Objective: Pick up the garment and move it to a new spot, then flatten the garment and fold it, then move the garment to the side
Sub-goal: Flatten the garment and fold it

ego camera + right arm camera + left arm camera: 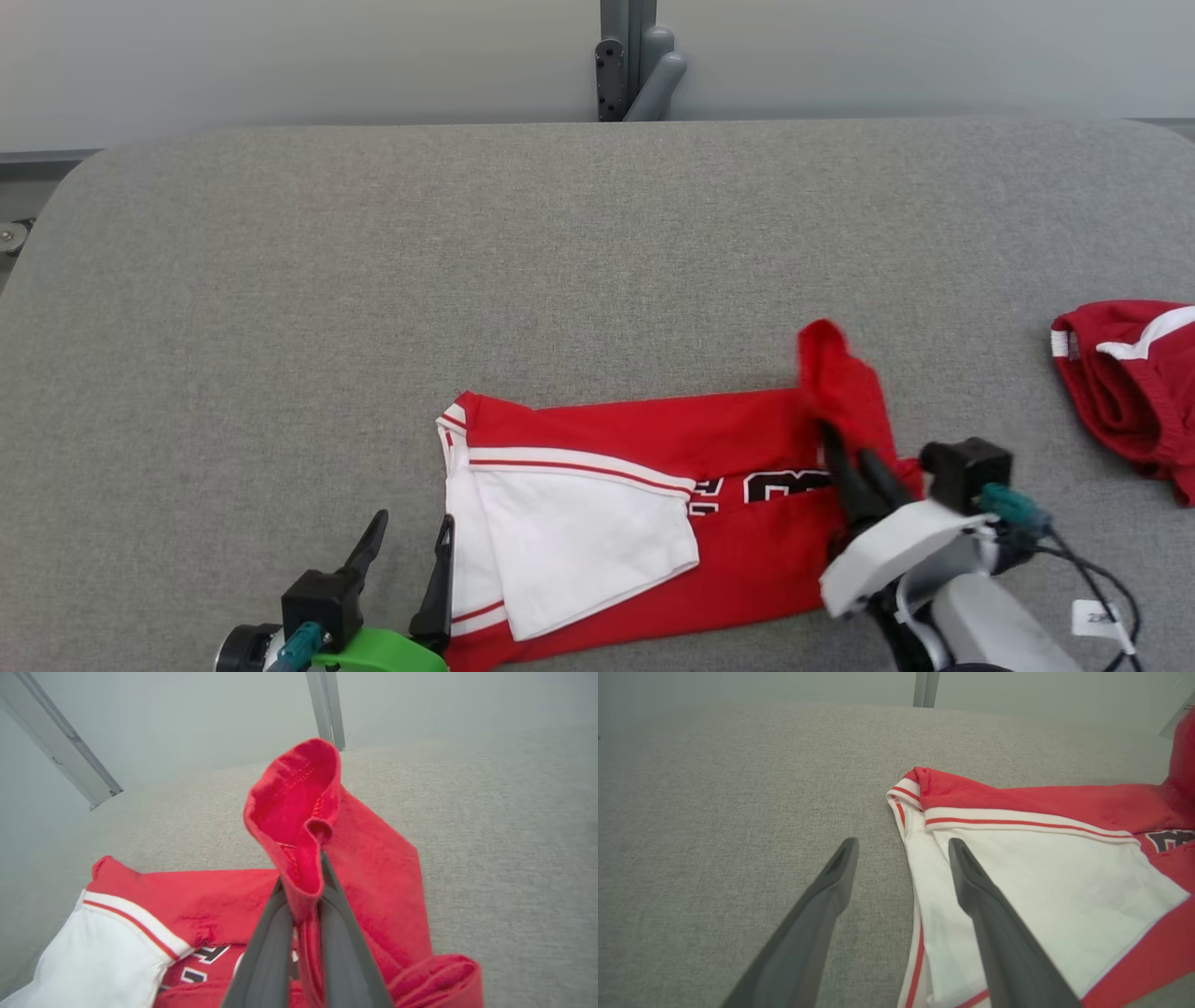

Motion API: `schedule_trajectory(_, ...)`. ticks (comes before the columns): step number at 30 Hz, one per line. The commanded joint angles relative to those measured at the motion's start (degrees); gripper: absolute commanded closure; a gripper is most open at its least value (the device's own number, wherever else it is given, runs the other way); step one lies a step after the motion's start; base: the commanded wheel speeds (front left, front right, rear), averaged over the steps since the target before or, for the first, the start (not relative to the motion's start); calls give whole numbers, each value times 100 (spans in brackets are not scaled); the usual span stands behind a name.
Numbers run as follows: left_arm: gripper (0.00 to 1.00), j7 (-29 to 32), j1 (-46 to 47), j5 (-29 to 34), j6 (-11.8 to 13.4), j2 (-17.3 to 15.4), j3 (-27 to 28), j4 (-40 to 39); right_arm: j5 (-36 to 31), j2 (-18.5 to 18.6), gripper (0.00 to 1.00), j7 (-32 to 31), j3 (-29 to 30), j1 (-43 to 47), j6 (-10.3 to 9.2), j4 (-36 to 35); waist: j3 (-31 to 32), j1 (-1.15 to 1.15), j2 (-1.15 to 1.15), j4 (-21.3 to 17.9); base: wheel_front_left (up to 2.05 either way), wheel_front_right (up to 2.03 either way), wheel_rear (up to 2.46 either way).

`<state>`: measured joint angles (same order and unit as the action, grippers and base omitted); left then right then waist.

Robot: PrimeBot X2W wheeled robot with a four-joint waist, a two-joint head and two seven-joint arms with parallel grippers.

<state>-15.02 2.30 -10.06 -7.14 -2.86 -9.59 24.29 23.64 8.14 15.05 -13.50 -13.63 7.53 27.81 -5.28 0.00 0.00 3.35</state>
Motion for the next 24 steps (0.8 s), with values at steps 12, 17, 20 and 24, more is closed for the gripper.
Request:
schedule_trajectory(12, 0, -16, 236, -225, -29, -15, -602, 89, 918, -173, 100, -273, -2678, -700, -7, -38, -40, 0, 0, 775, 0, 0, 0)
schedule_trajectory(17, 0, -16, 252, -318, -8, -14, -850, 129, 993, -289, 100, -217, -3141, -1179, -6, 431, -74, 0, 0, 1368, 0, 0, 0)
schedule_trajectory(20, 0, -16, 225, -380, 20, -13, -924, 143, 1060, -353, 100, -147, -3234, -1449, -6, 907, -133, 0, 0, 1693, 0, 0, 0)
schedule_trajectory(24, 0, -16, 181, -370, 42, -13, -889, 144, 1152, -403, 56, -64, -3263, -1609, -6, 1285, -153, 0, 0, 1784, 0, 0, 0)
